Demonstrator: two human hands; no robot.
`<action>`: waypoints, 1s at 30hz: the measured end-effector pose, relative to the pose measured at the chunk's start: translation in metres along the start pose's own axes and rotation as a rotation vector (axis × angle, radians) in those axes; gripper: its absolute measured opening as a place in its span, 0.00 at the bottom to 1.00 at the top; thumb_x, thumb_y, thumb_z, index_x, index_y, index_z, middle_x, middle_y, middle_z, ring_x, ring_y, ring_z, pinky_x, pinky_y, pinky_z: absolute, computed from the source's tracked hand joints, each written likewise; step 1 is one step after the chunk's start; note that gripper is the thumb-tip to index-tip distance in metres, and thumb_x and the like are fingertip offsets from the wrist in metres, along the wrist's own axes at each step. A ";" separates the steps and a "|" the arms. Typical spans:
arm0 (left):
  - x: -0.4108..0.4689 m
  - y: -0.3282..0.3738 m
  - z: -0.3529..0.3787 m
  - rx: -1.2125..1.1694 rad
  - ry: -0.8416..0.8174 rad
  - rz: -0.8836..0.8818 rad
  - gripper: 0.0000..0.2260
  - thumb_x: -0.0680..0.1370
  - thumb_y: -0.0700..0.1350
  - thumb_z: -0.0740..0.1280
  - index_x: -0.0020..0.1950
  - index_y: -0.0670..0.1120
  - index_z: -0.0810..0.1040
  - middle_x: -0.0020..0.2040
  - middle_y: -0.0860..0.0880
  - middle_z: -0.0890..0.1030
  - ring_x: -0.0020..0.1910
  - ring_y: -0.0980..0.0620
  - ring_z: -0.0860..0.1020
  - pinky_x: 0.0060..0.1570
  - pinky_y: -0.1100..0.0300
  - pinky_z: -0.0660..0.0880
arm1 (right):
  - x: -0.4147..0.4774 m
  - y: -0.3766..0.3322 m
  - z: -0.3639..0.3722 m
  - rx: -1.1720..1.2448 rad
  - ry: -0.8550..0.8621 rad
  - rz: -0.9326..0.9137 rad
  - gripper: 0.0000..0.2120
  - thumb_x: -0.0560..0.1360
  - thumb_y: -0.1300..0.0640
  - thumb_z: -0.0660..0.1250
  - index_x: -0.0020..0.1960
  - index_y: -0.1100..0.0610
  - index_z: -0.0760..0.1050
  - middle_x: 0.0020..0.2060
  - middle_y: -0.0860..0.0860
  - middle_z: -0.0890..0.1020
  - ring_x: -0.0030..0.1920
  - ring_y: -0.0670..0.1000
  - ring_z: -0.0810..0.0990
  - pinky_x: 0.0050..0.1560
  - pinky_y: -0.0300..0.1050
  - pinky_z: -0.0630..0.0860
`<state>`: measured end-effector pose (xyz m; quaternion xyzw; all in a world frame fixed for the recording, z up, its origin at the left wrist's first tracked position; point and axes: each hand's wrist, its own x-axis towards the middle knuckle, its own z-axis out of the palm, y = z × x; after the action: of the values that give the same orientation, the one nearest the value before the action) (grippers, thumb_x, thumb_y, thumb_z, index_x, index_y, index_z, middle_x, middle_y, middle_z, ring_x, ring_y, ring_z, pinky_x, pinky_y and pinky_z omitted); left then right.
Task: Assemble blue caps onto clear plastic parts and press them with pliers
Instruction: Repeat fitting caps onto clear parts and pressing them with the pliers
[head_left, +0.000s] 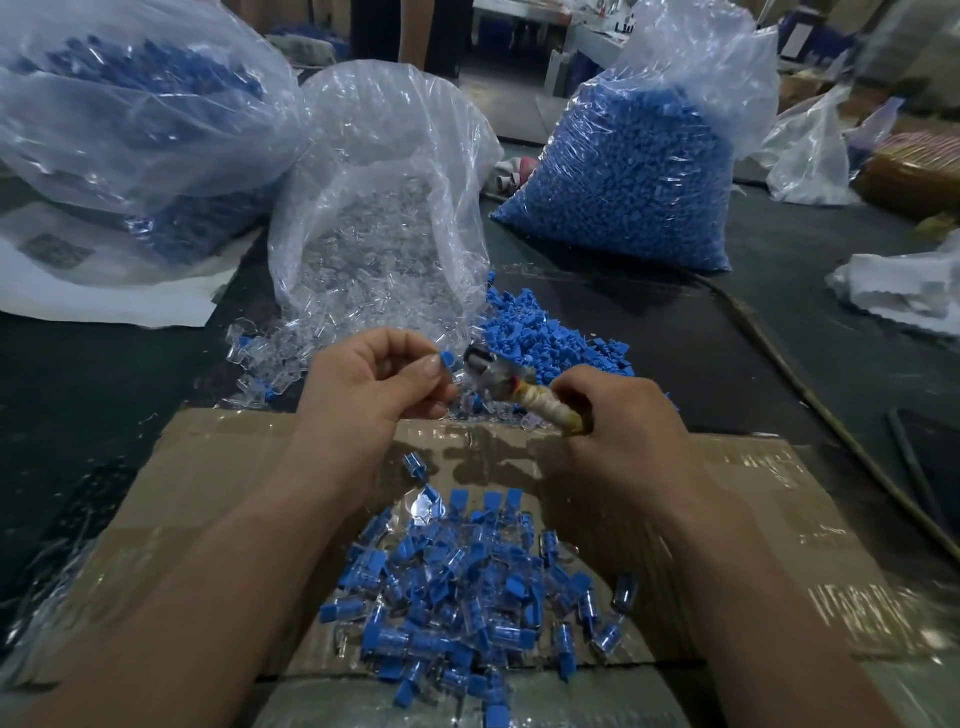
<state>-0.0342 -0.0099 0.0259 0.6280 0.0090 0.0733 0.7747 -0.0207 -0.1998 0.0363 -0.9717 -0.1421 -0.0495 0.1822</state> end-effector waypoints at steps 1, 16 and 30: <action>0.000 0.000 0.000 -0.005 0.010 0.009 0.07 0.72 0.33 0.65 0.38 0.44 0.77 0.31 0.49 0.82 0.33 0.53 0.81 0.33 0.65 0.77 | 0.000 0.000 0.000 0.033 0.031 -0.009 0.09 0.70 0.62 0.67 0.46 0.50 0.72 0.37 0.46 0.74 0.37 0.48 0.71 0.36 0.41 0.63; -0.004 0.001 0.004 0.071 0.023 0.150 0.08 0.72 0.33 0.66 0.39 0.46 0.77 0.34 0.50 0.82 0.35 0.55 0.81 0.35 0.65 0.77 | -0.004 -0.012 0.009 0.186 0.000 -0.031 0.14 0.69 0.61 0.64 0.47 0.47 0.63 0.38 0.42 0.68 0.38 0.41 0.68 0.33 0.38 0.60; -0.008 0.002 0.007 0.129 0.037 0.180 0.10 0.72 0.32 0.65 0.38 0.46 0.76 0.32 0.53 0.81 0.32 0.58 0.79 0.34 0.67 0.76 | -0.005 -0.016 0.009 0.195 -0.068 -0.042 0.12 0.68 0.60 0.64 0.43 0.45 0.65 0.36 0.42 0.70 0.38 0.40 0.67 0.35 0.39 0.62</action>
<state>-0.0419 -0.0175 0.0290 0.6733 -0.0285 0.1537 0.7226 -0.0296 -0.1835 0.0325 -0.9472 -0.1728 -0.0061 0.2701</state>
